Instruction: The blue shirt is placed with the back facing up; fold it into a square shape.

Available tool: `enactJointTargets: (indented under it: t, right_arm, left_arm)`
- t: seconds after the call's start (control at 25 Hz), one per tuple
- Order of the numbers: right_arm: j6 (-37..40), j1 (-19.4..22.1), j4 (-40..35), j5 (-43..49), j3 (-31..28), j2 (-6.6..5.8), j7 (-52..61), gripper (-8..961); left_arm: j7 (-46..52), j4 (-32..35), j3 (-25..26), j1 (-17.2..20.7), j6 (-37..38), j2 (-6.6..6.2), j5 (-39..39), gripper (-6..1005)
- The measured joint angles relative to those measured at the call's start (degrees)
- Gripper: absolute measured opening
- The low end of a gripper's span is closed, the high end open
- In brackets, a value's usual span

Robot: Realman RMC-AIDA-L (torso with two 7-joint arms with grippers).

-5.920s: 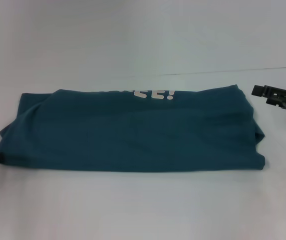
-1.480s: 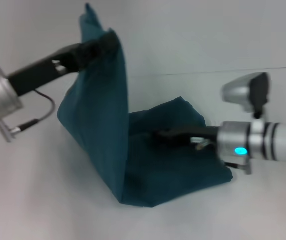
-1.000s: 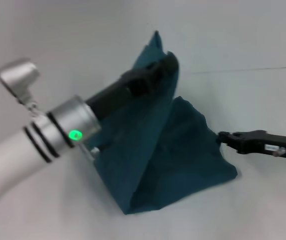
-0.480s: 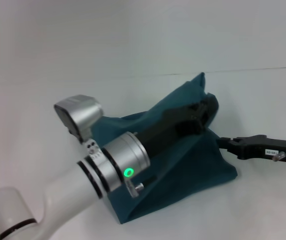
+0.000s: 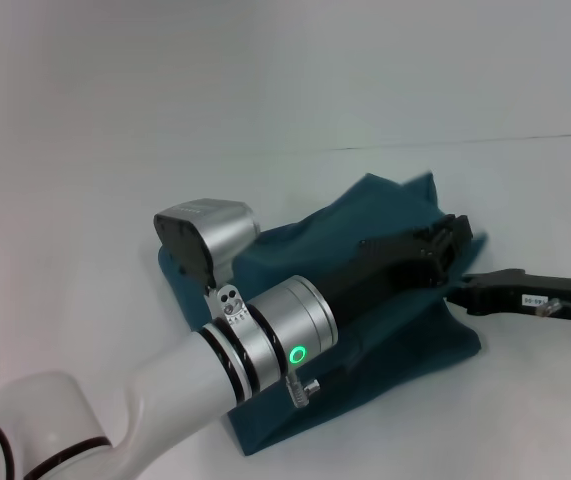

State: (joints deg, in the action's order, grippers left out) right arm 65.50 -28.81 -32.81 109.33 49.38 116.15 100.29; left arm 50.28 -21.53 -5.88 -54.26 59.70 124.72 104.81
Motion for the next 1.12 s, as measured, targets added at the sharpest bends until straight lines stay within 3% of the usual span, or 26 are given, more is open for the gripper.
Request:
enactJointTargets:
  t: [0.08, 0.4, 0.48, 0.68, 0.92, 1.12]
  right_arm:
    - [-0.04, 0.1, 0.0, 0.0, -0.1, -0.49, 1.39, 30]
    - [-0.74, 2.2, 0.05, 0.02, -2.35, -2.16, 3.25, 63]
    - [-1.15, 2.81, 0.06, 0.02, -3.18, -2.82, 4.5, 83]
    - [-0.2, 4.31, -0.3, 0.01, -6.86, -5.23, 8.22, 256]
    - [8.15, 4.22, -0.74, 0.0, -9.37, -8.54, 14.59, 496]
    - [11.82, 2.35, -1.25, 0.01, -9.47, -9.44, 20.77, 567]
  left_arm:
    - [0.14, -0.19, 1.76, -0.01, -1.43, 0.0, 2.04, 13]
    - [0.64, -0.43, 3.26, 0.41, -1.12, 0.0, 5.79, 374]
    - [0.73, 0.15, 3.31, 1.29, 1.29, -0.08, 6.56, 411]
    - [3.75, 5.57, 3.35, 5.26, 12.19, -0.28, 9.92, 505]
    - [8.22, 14.45, 3.52, 10.65, 23.19, -0.44, 10.62, 659]
    - [10.93, 21.88, 2.31, 12.86, 25.06, -0.61, 10.9, 832]
